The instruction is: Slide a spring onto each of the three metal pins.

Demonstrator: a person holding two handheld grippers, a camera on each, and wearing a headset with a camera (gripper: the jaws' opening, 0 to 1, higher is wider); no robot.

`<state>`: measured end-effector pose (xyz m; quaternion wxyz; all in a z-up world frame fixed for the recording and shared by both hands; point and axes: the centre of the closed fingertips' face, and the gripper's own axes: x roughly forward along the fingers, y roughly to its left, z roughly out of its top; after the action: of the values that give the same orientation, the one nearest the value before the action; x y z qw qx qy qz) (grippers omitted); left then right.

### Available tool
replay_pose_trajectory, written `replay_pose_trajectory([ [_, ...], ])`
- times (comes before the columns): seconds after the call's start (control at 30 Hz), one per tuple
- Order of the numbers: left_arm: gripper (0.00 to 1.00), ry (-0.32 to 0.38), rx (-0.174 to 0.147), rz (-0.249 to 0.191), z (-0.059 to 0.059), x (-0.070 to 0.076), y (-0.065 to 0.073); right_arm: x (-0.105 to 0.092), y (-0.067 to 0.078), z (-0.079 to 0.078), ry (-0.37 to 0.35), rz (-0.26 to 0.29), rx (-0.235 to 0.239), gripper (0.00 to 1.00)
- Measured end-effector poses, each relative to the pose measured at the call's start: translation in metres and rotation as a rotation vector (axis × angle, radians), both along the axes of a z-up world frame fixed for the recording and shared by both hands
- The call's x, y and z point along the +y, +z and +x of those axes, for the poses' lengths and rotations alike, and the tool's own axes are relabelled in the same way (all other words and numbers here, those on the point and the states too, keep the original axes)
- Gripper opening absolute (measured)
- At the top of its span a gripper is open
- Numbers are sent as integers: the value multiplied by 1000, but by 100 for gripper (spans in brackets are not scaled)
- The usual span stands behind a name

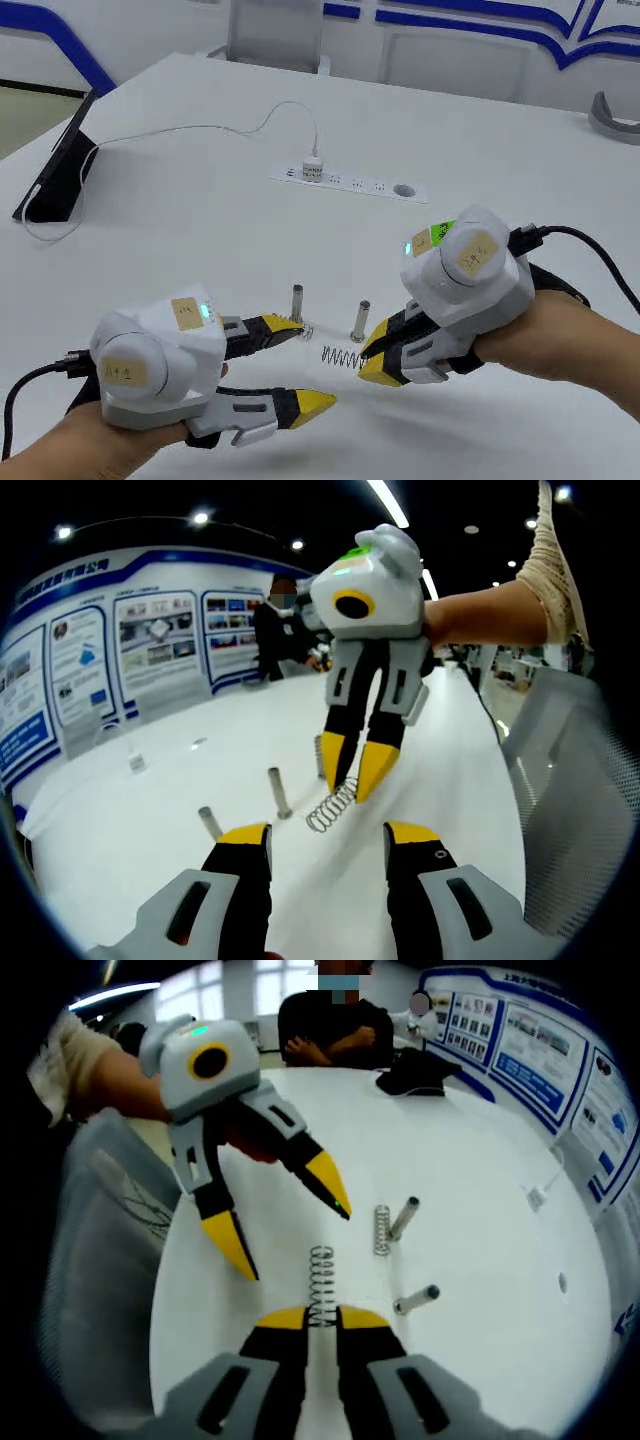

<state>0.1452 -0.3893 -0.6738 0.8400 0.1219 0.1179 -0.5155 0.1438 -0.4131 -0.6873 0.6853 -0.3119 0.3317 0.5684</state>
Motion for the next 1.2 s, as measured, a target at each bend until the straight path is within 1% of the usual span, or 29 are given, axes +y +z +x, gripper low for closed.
replay_pose_trajectory([
  [0.03,44,-6,-4,3,-1,-1,0,2,1,-3,17,0,3,12],
  [0.17,40,-24,-14,6,-3,-3,1,5,3,-8,48,-11,3,12],
  [0.27,34,-39,-24,10,-5,-5,1,6,4,-13,74,-20,4,12],
  [0.47,25,-67,-33,14,-10,-8,1,6,4,-16,105,-42,1,12],
  [0.63,17,-81,-49,21,-12,-10,0,5,3,-19,123,-51,5,12],
  [0.83,14,-100,-54,32,-15,-12,-3,5,4,-21,138,-65,4,12],
  [1.0,13,-110,-56,33,-16,-13,-3,5,12,-24,147,-67,5,12],
  [1.2,12,-116,-63,41,-17,-14,-4,7,21,-24,148,-49,16,12],
])
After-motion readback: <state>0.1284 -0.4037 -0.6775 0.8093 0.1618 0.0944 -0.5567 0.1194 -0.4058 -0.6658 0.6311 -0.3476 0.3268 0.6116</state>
